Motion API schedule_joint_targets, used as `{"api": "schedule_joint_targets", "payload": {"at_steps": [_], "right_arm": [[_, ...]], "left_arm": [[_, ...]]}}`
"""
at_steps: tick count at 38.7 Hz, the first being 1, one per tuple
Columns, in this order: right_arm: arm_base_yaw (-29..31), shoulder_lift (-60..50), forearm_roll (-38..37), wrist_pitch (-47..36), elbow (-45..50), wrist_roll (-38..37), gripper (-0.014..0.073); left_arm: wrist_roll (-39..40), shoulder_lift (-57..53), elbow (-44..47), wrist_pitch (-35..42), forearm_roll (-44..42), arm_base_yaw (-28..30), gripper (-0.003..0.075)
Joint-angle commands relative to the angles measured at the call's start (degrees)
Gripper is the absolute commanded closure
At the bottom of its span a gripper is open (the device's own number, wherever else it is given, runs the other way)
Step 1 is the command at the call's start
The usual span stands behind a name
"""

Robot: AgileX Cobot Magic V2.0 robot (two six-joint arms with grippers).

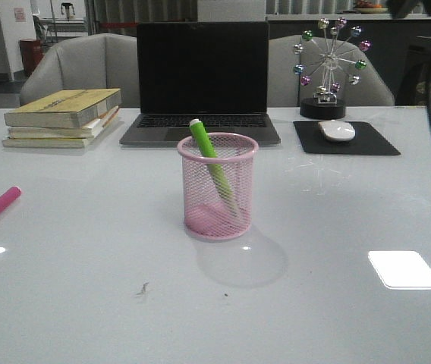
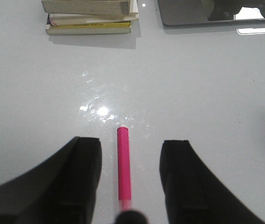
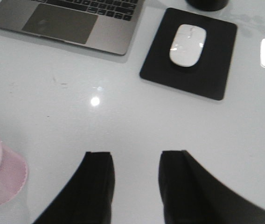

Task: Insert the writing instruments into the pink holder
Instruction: 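Withdraw the right gripper away from the holder, then lower the left gripper onto the pink highlighter and close it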

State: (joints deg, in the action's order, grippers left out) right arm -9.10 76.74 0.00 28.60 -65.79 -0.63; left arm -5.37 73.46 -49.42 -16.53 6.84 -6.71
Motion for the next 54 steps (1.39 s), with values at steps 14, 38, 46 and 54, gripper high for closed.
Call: {"api": "schedule_joint_targets", "payload": {"at_steps": [14, 38, 46, 54], "right_arm": [[9.59, -19.83, -3.50, -2.85, 15.13, 0.17, 0.0223], [10.65, -30.14, -3.50, 1.52, 27.19, 0.12, 0.0223], [10.65, -30.14, -3.50, 1.46, 27.19, 0.12, 0.0223], [10.65, -30.14, -3.50, 1.71, 27.19, 0.12, 0.0223]], "left_arm": [[0.25, -1.24, -2.10, 3.74, 0.21, -0.49, 0.0346], [0.25, 0.85, -4.41, 2.17, 0.79, -0.49, 0.0344], [0.25, 7.69, -12.59, -9.15, 0.79, -0.49, 0.0344], [0.48, 16.51, -22.84, -18.55, 0.79, -0.49, 0.0344]]}}
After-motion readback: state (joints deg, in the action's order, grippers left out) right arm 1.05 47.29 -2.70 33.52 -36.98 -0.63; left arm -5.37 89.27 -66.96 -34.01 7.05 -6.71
